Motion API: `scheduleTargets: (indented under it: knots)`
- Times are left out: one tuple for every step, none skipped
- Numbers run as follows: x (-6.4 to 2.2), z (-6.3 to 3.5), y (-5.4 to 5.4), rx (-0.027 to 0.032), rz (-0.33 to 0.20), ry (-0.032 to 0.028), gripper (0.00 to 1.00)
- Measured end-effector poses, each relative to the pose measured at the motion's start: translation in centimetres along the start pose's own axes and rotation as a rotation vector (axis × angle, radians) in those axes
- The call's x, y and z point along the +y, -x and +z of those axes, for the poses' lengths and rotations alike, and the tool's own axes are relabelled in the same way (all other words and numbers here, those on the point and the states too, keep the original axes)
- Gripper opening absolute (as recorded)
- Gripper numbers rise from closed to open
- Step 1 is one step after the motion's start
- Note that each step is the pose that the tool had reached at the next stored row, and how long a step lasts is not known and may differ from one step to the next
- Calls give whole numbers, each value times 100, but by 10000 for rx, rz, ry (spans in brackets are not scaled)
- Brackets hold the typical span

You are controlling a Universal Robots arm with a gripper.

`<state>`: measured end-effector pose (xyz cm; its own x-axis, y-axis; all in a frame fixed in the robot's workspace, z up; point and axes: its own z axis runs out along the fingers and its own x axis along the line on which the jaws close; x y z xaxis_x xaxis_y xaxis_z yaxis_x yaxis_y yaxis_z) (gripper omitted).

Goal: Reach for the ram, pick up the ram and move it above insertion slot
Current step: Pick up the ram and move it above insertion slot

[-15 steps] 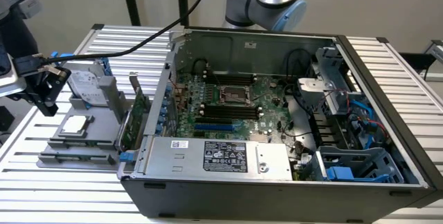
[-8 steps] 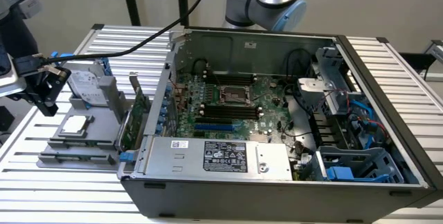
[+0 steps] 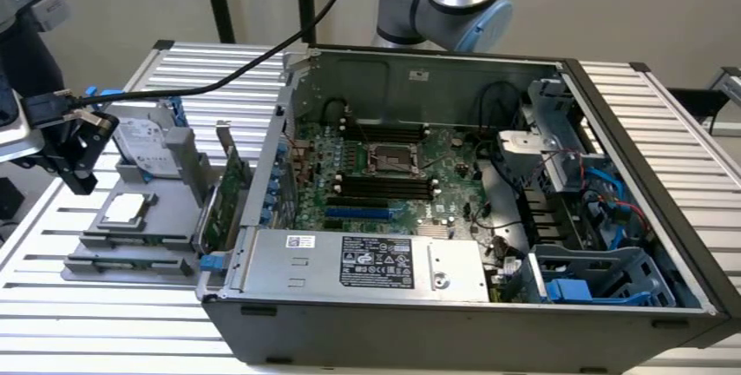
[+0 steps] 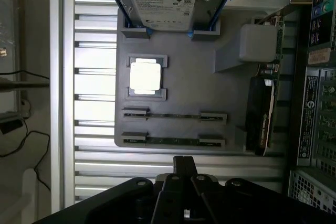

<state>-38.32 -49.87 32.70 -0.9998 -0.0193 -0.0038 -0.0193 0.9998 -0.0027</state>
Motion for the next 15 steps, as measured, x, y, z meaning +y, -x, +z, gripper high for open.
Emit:
scheduleTargets:
  knots:
    - [0,0,0,0,0,0,11]
    - [0,0,0,-9,-22,-1,11]
    - [0,0,0,-15,-151,1,11]
    - [1,1,1,-16,-329,1,11]
    - [1,1,0,-18,-509,2,11]
    - [1,1,0,-18,-687,2,11]
    - [1,1,0,-18,-868,2,11]
    - [1,2,0,-19,-1047,4,11]
    - [1,3,-1,-19,-1237,5,11]
    - [1,3,-1,-18,-1418,5,11]
    - [1,4,-1,-19,-1597,6,11]
    - [1,6,0,-21,-1778,8,11]
    - [1,8,-1,-21,-1956,8,11]
    - [1,10,-1,-22,-2147,9,11]
    - [1,13,-1,-23,-2328,11,11]
